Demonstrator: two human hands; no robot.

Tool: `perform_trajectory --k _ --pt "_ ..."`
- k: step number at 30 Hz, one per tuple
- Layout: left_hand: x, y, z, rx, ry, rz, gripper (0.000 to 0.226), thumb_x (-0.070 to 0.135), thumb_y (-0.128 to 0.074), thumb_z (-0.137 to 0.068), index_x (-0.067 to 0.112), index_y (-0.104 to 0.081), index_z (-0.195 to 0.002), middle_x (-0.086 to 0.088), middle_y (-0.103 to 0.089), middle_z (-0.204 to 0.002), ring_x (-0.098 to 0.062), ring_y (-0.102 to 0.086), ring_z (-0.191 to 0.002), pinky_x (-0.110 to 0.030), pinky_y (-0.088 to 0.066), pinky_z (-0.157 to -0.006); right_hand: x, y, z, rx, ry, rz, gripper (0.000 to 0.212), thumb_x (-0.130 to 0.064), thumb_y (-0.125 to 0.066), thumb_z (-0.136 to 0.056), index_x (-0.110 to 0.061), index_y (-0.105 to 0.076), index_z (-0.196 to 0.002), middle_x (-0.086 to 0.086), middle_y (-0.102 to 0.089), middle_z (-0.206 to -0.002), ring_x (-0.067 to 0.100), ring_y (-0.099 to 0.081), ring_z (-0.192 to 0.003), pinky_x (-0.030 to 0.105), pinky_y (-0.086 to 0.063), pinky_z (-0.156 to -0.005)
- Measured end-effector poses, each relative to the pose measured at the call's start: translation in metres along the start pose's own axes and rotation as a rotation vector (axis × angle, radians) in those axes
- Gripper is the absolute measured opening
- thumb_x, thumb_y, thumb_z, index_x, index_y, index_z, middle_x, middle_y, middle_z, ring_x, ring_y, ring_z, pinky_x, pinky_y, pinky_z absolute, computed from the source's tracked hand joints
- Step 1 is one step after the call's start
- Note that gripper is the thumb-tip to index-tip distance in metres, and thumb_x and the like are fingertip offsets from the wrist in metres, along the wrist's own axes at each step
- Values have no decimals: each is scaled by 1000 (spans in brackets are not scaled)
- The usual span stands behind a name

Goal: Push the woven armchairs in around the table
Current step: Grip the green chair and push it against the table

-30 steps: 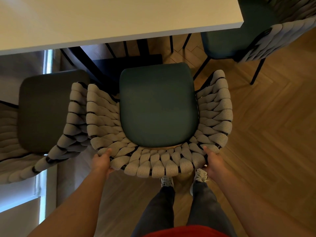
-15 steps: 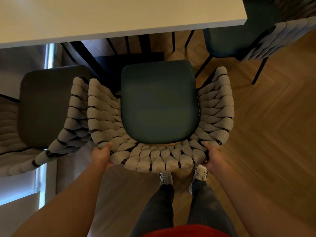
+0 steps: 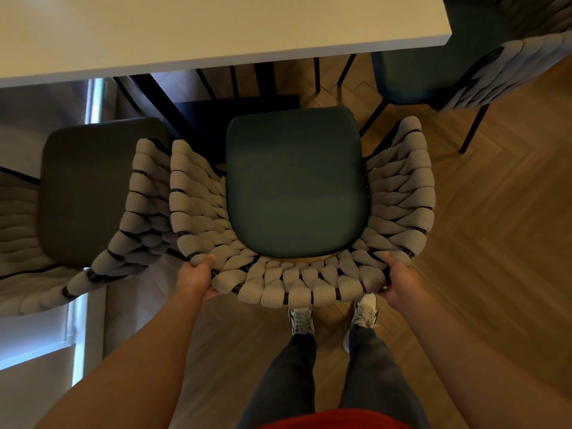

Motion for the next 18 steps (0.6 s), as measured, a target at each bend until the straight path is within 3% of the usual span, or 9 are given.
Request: perform_trajectory --k 4,7,10,18 --pt "1 1 -2 0 5 1 49 29 -63 -95 13 -44 -137 -19 -57 -132 -39 -63 -108 -42 -56 -59 0 -1 1 -7 5 -9 24 -22 -58 -97 -17 -54 -119 7 -62 -113 28 -59 -96 48 -47 -76" --pt "2 2 -2 3 2 9 48 28 -62 -95 14 -45 -137 -18 -58 -131 -38 -63 -105 -45 -57 -64 -1 -1 2 -5 21 -11 30 -23 -59 -96 -16 -53 -125 7 -62 -113 29 -60 -98 47 -49 -71" --pt "3 1 -1 -9 -4 8 48 28 -62 -95 13 -45 -137 -16 -58 -130 -36 -62 -105 -44 -56 -61 0 -1 2 -14 24 -13 29 -24 -58 -97 -16 -51 -124 4 -62 -105 28 -58 -99 49 -48 -76" --pt "3 12 -7 10 17 12 50 28 -63 -95 13 -43 -139 -19 -55 -134 -40 -61 -111 -47 -56 -64 12 -3 5 -27 16 -11 38 -27 -60 -96 -15 -52 -131 6 -63 -116 28 -60 -100 49 -49 -78"
Point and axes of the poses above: each hand's wrist, its own z-axis away from the middle knuckle, its own y-axis out of the back of the hand, x = y × z, the point moved 7 cm from there along -z, towards the middle knuckle
